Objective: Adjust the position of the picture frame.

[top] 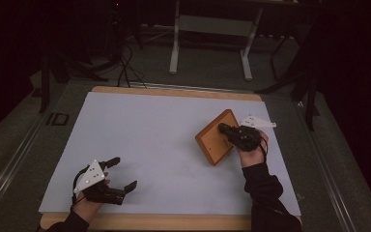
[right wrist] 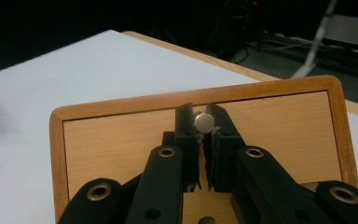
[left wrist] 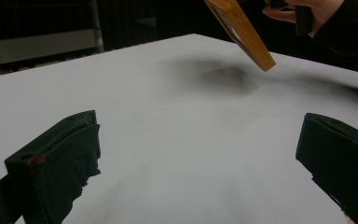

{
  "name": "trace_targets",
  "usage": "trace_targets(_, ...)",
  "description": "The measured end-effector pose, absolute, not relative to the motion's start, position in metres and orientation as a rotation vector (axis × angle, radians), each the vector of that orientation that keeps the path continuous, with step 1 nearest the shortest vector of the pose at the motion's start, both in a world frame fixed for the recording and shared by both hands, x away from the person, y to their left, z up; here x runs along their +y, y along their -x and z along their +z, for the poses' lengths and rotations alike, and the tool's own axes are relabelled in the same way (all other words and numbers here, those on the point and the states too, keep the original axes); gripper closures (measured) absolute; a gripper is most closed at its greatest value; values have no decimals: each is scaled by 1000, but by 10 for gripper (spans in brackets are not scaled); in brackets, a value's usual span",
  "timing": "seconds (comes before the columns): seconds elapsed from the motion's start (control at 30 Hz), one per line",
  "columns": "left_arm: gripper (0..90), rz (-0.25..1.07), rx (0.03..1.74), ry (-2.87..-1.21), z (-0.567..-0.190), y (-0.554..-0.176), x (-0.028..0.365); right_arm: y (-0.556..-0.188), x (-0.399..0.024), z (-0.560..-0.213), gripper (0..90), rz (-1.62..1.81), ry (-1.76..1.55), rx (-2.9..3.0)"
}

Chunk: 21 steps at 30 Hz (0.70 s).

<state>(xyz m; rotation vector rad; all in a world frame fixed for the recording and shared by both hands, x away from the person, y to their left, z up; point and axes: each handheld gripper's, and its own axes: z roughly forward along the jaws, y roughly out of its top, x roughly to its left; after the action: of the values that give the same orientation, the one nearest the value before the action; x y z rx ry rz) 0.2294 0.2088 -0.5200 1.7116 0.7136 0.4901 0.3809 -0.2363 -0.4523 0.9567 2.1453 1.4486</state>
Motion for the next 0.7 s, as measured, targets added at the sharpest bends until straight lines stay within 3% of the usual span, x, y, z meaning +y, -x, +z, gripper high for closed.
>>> trace_targets(0.7,0,484,709,-1713,-520,-229,209,-354,-177,-463,846,1478,-792,2321)
